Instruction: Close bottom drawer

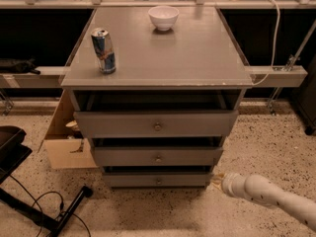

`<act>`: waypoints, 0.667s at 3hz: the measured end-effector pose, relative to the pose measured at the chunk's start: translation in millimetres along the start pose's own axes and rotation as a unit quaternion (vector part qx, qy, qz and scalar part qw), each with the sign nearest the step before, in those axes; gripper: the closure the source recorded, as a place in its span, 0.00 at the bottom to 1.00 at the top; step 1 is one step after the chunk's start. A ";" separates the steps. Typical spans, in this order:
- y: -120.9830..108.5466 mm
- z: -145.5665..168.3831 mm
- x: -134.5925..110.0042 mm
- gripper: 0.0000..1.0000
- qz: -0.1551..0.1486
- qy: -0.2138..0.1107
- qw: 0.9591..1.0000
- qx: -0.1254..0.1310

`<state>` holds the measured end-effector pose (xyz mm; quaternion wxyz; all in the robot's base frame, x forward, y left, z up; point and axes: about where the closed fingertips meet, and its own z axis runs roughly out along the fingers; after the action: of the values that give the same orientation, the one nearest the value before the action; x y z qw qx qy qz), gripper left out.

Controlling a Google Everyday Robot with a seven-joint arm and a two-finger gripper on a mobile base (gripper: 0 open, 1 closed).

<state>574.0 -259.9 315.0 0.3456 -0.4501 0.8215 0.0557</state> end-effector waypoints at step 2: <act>-68.4 -90.8 -60.5 1.00 0.047 0.068 0.988 0.133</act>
Offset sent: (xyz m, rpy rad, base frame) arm -0.3453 0.1177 0.1466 -0.4521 0.1532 -0.0791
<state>601.8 -294.3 436.0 0.3429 -0.3640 0.8633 -0.0682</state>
